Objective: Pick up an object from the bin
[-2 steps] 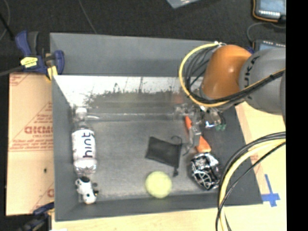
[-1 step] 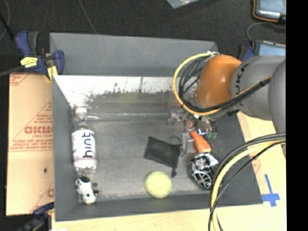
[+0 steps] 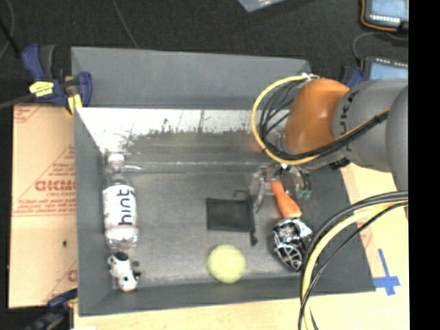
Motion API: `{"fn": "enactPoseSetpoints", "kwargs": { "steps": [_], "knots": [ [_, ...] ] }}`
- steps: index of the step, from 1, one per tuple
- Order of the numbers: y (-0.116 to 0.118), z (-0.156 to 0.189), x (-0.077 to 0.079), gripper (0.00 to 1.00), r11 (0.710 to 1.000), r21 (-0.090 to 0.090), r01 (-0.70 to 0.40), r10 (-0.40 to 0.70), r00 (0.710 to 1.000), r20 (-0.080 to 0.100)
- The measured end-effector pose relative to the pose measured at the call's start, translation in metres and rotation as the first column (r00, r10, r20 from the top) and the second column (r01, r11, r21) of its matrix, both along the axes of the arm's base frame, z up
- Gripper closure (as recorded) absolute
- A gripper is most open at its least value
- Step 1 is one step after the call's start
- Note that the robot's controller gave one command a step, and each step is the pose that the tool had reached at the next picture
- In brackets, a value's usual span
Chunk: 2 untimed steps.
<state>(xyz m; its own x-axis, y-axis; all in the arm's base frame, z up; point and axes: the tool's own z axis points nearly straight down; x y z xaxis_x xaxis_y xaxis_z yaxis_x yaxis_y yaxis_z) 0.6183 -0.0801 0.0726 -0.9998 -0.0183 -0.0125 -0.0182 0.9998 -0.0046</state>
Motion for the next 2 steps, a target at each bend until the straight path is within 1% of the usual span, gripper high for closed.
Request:
{"fn": "enactPoseSetpoints", "kwargs": {
  "steps": [1, 2],
  "knots": [
    [0.000, 0.000, 0.000, 1.00, 1.000, 0.000, -0.001, 0.001, 1.000, 0.000],
    [-0.002, 0.037, -0.003, 1.00, 1.000, 0.001, -0.008, 0.008, 1.000, -0.007]
  ]
}}
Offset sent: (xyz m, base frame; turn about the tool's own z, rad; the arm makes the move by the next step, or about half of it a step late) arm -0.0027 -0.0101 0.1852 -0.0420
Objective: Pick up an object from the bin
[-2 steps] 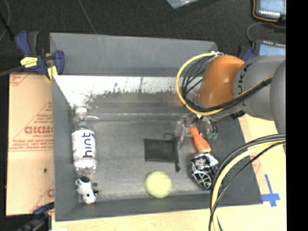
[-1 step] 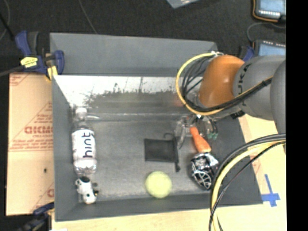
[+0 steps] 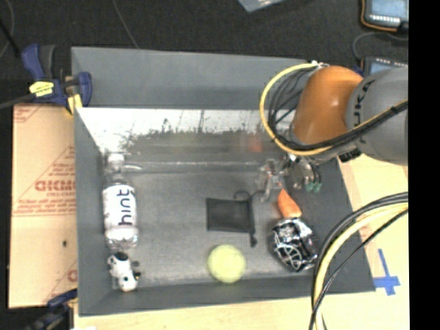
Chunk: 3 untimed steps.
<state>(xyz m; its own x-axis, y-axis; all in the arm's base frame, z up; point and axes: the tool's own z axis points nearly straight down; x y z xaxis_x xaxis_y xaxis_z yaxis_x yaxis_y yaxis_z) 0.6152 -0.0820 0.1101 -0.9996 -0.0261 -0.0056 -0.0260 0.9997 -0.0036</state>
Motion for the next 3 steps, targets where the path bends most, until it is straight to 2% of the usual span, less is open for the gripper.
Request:
{"fn": "enactPoseSetpoints", "kwargs": {
  "steps": [1, 2, 3],
  "knots": [
    [-0.005, 0.064, 0.006, 1.00, 1.000, -0.001, 0.006, -0.006, 1.000, 0.008],
    [0.006, 0.137, 0.004, 0.00, 0.998, -0.002, -0.058, 0.058, 0.998, 0.005],
    [0.006, 0.136, 0.003, 0.00, 0.998, -0.001, -0.058, 0.058, 0.998, 0.004]
  ]
}}
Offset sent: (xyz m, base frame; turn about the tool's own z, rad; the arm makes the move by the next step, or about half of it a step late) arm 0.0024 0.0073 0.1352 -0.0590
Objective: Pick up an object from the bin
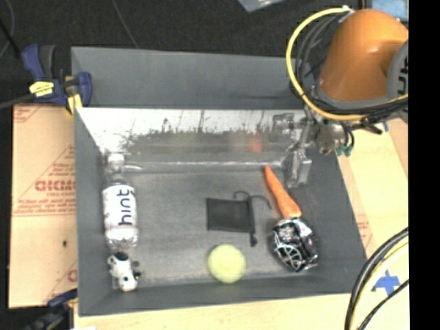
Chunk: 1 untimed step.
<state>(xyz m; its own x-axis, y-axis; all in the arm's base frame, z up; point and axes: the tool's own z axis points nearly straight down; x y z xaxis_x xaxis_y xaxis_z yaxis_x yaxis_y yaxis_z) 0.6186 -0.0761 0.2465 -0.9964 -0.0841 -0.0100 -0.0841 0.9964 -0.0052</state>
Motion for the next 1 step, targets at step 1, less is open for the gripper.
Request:
{"fn": "enactPoseSetpoints", "kwargs": {
  "steps": [1],
  "knots": [
    [0.0029, -0.0458, -0.0122, 0.00, 1.000, -0.002, -0.011, 0.011, 1.000, 0.008]
  ]
}}
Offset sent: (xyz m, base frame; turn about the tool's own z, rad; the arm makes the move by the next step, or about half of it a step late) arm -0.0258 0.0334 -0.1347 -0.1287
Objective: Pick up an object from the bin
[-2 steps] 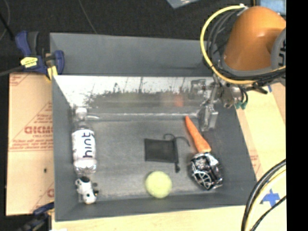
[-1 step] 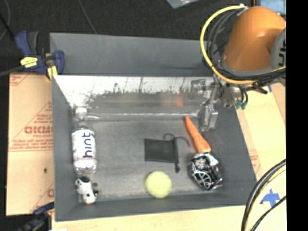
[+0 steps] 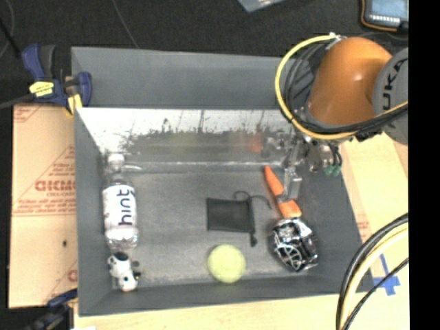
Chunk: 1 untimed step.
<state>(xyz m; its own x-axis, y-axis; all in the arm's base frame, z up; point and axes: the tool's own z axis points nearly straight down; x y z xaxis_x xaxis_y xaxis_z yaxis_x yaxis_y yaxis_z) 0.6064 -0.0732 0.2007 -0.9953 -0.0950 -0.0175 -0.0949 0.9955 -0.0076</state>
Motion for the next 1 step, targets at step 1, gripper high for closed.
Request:
{"fn": "enactPoseSetpoints", "kwargs": {
  "steps": [1],
  "knots": [
    [0.0180, -0.0616, -0.0080, 0.00, 0.997, -0.001, -0.080, 0.080, 0.997, -0.002]
  ]
}}
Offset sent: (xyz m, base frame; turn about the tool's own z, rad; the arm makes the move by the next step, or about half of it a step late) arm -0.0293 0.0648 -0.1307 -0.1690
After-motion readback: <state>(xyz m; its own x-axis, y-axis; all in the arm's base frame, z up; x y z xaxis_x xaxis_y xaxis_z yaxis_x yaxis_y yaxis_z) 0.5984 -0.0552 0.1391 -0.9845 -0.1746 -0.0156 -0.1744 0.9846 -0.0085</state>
